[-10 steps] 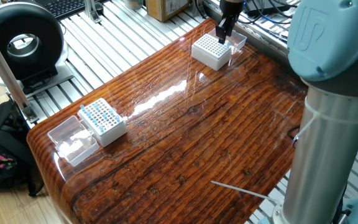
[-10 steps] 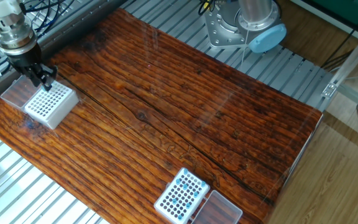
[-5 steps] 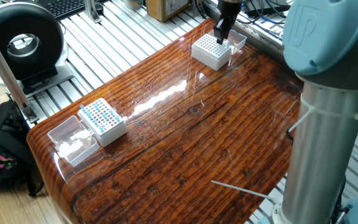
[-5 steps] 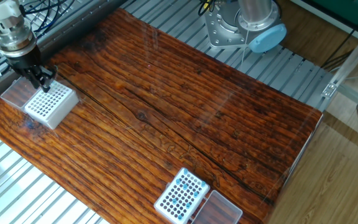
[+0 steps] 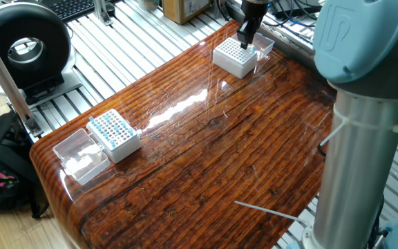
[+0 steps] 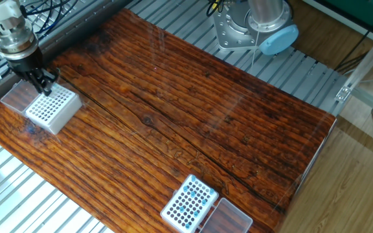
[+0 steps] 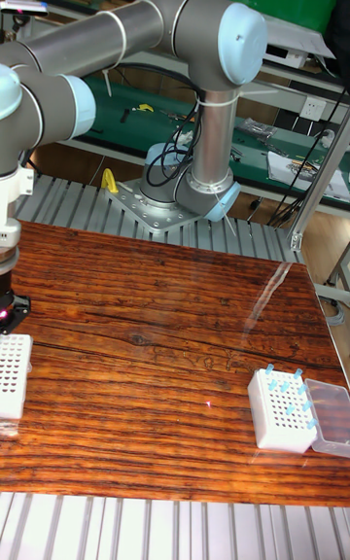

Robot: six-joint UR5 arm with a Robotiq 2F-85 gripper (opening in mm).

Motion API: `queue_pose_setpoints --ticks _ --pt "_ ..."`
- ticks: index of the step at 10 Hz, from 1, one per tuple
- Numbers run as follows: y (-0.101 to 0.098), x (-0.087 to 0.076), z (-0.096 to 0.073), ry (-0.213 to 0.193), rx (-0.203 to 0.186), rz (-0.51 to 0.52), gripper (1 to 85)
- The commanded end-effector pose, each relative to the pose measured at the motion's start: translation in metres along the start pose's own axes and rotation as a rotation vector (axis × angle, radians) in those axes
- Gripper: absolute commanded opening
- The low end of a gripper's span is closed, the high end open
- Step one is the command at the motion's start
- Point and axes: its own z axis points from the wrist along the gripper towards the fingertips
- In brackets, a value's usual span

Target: Transfer all medium pipette tips from one holder to another

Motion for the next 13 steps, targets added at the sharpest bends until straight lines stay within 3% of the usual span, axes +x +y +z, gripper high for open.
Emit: queue_pose_setpoints --ticks 1,7,10,13 --pt "0.001 0.000 -0.001 -0.003 -0.007 0.012 19.0" --pt "0.001 -0.002 -0.010 0.004 -0.006 0.012 15.7" --pt "0.002 -0.007 -0.032 0.019 -0.001 0.004 15.7" --pt "0.009 -0.014 -0.067 0.041 0.009 -0.001 12.3"
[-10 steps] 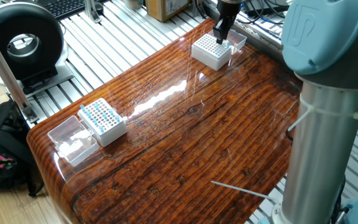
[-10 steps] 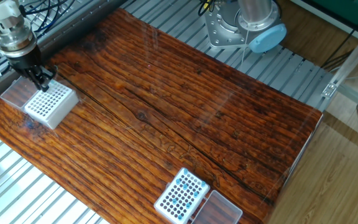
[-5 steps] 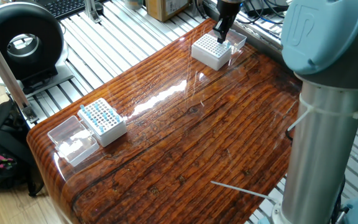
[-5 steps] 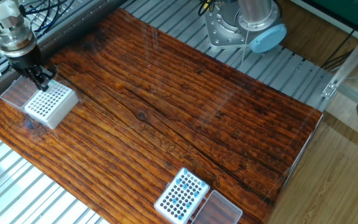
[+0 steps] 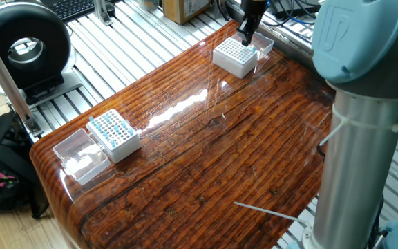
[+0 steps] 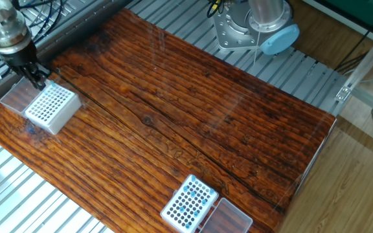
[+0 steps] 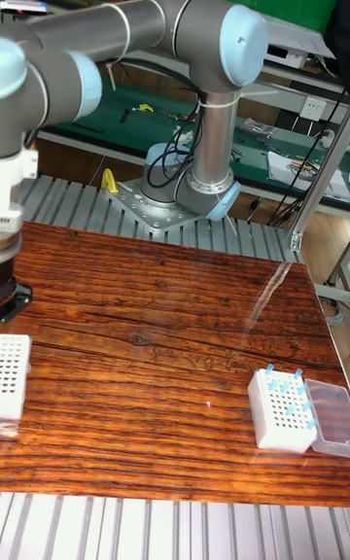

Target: Transfer all medium pipette tips from one holder to another

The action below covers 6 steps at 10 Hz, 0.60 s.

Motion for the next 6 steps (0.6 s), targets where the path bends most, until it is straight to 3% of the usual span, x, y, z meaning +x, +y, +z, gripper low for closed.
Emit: queue_pose_setpoints --ticks 1,4,6 --pt "0.011 -0.006 -0.038 0.020 -0.001 0.007 10.7" --pt "0.052 -0.025 -0.067 0.008 -0.058 0.038 10.3" --pt "0.094 -0.049 -0.067 -0.021 -0.075 0.099 9.7"
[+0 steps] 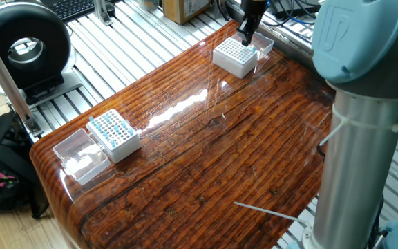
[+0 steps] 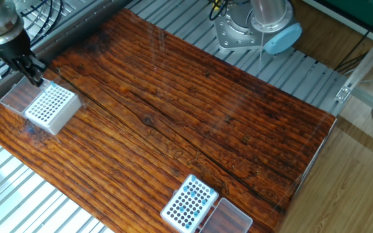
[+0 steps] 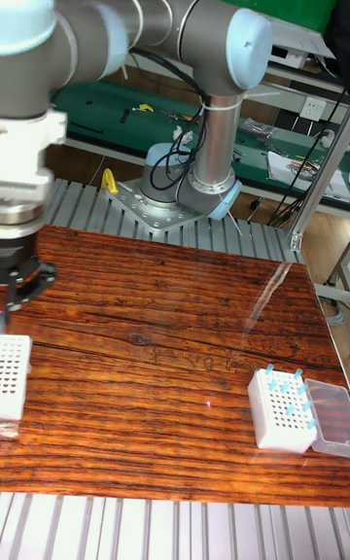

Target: Transfer all medium pipette tips from one holder to another

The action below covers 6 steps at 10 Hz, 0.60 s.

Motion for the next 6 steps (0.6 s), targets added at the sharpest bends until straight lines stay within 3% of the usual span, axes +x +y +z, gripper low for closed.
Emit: queue_pose_setpoints --ticks 1,3,4,6 --pt "0.065 -0.027 -0.007 -0.038 -0.032 0.085 7.7" --pt "0.113 -0.034 0.004 -0.060 -0.031 0.159 4.3" --pt "0.126 -0.037 0.005 -0.067 -0.054 0.213 1.7" --pt "0.115 -0.031 0.006 -0.047 -0.011 0.205 1.3"
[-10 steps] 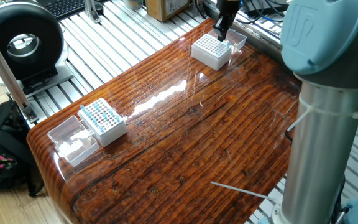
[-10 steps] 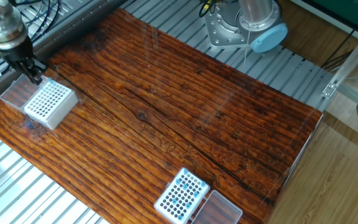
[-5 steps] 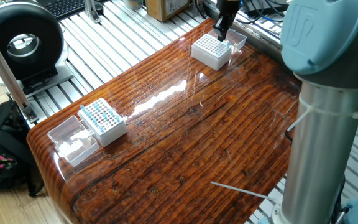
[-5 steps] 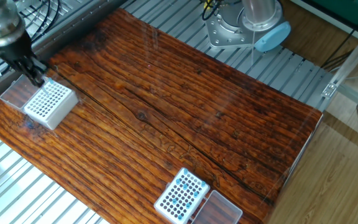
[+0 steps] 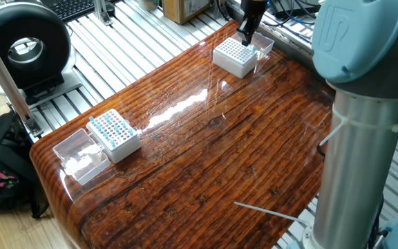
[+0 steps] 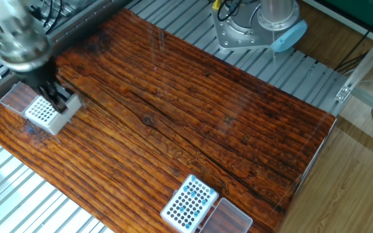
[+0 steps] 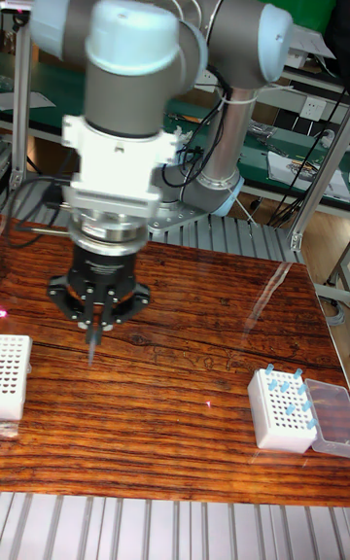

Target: Transfer all medium pipette tips from one holder to another

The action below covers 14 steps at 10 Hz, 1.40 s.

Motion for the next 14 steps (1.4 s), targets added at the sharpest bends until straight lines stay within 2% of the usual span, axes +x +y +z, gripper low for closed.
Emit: queue_pose_setpoints --ticks 1,2,3,4,5,6,7,9,10,11,12,13,14 --pt "0.016 0.002 0.002 -0.002 0.018 -0.034 1.3" --pt "0.007 0.004 0.001 0.009 0.051 -0.150 1.3" --pt "-0.002 0.000 0.001 -0.001 0.088 -0.235 1.3" --pt "-0.011 -0.010 -0.001 -0.030 0.129 -0.288 1.3" --pt "-0.012 -0.012 -0.001 -0.038 0.132 -0.294 1.3" --pt "-0.007 -0.010 0.000 -0.032 0.111 -0.284 1.3" --pt "0.024 -0.027 -0.001 -0.020 0.064 -0.254 1.3" --pt "0.091 -0.067 0.005 -0.046 0.025 -0.194 1.3" --pt "0.125 -0.083 0.011 -0.057 0.019 -0.166 1.3" --pt "0.151 -0.087 0.016 -0.060 0.007 -0.135 1.3" --pt "0.178 -0.088 0.022 -0.075 -0.028 -0.098 1.3" --pt "0.200 -0.087 0.029 -0.093 -0.045 -0.072 1.3" --pt "0.215 -0.077 0.033 -0.091 -0.023 -0.045 1.3"
